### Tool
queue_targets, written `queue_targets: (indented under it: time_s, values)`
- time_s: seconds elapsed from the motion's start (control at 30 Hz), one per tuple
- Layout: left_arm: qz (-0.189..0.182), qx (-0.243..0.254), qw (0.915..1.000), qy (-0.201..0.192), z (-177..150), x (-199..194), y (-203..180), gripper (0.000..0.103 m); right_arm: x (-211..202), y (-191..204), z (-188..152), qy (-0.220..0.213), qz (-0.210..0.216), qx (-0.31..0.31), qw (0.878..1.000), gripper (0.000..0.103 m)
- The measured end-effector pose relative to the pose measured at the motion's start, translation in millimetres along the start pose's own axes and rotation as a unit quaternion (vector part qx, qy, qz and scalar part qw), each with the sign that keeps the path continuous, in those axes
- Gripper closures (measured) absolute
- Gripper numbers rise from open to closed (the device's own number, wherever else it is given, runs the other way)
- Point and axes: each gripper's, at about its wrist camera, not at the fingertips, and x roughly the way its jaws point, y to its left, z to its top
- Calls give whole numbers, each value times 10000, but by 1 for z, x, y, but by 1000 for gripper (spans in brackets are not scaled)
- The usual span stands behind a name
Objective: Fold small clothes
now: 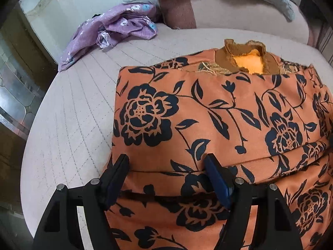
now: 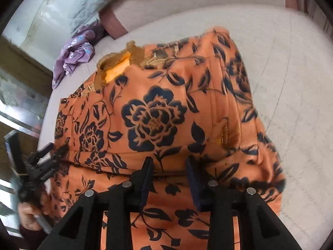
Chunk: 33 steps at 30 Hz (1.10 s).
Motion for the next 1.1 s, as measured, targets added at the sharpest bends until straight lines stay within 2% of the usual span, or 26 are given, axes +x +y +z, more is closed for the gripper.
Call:
queue_targets:
  time_s: [0.13,0.23,0.33,0.5,0.53,0.57,0.6,0.73,0.93,1.1]
  values:
    - [-140,-33,9996,-253,-5,-24,6,27,-30,2,-6,-372,178,7,9991,66]
    - [-148,-5,9994,-315,-18,-37,12,27,-57,-20,-26,-496,241,172,9983,66]
    - [-99,1,9990,-426,-28,-47,21,27,-57,-25,-38,-504,224,246,9982,66]
    - [-26,-208,9986,-481,-57,-65,43,27,-74,-56,-60,-521,184,439,9975,63]
    - [-3,-362,9983,-459,-67,-69,53,27,-80,-62,-64,-577,203,468,9970,59]
    - [-1,-449,9980,-450,-73,-71,59,27,-85,-65,-67,-666,212,503,9963,40]
    - [-6,-604,9973,-428,-82,-74,68,27,-92,-71,-74,-809,207,577,9948,28]
    - [-22,-995,9943,-390,-120,-82,94,27,-105,-81,-92,-950,289,669,9928,28]
    - [-51,-1169,9927,-281,-150,-84,104,27,-101,-79,-111,-860,257,570,9943,28]
    - [-441,-1203,9918,19,-165,-82,95,27,-91,-73,-118,-690,48,465,9965,28]
